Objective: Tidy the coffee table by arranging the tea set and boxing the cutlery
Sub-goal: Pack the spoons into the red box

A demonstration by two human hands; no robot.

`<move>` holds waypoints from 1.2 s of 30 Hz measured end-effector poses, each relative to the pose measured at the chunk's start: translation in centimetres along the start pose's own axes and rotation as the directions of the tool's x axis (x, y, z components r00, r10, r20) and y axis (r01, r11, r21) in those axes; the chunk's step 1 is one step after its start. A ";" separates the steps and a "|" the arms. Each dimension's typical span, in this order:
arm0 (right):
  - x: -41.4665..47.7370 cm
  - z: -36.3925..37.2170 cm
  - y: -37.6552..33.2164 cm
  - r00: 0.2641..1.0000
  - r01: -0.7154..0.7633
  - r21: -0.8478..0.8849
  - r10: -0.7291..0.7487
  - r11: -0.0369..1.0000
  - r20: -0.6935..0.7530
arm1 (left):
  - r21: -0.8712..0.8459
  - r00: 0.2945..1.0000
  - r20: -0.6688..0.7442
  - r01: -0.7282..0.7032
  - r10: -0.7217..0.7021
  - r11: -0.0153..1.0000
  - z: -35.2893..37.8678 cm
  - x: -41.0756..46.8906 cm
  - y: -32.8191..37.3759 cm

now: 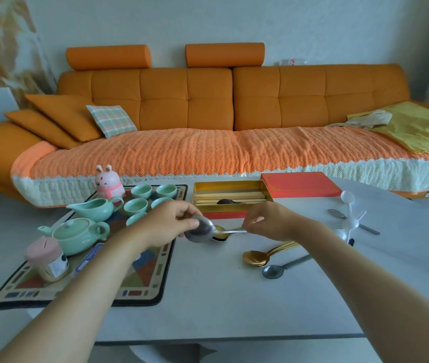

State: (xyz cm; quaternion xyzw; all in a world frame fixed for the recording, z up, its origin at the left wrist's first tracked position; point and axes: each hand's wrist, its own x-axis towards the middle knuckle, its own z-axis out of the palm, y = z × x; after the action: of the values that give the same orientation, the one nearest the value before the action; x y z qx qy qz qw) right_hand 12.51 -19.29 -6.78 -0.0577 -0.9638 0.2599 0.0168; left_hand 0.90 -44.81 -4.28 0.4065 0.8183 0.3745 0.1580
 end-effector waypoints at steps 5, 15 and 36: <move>0.5 -0.8 -1.2 0.994 0.014 0.090 -0.004 0.996 -0.112 | -0.466 0.955 -0.213 0.088 -0.208 0.880 -0.1 1.9 -0.6; 3.8 -0.3 -0.7 0.938 0.007 0.027 0.002 1.000 -0.346 | -0.175 0.807 -0.551 0.137 -0.212 0.975 2.6 6.8 0.3; 4.8 0.4 0.6 0.947 -0.088 -0.156 0.034 0.984 -0.318 | 0.332 0.982 -0.142 -0.070 0.123 0.941 3.7 6.3 -0.1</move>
State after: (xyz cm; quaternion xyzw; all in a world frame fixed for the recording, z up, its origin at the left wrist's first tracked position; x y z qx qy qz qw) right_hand 7.76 -18.41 -7.39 -0.1295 -0.9650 0.1656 0.1571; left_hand -1.05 -38.13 -6.54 0.4351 0.8579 0.2732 0.0040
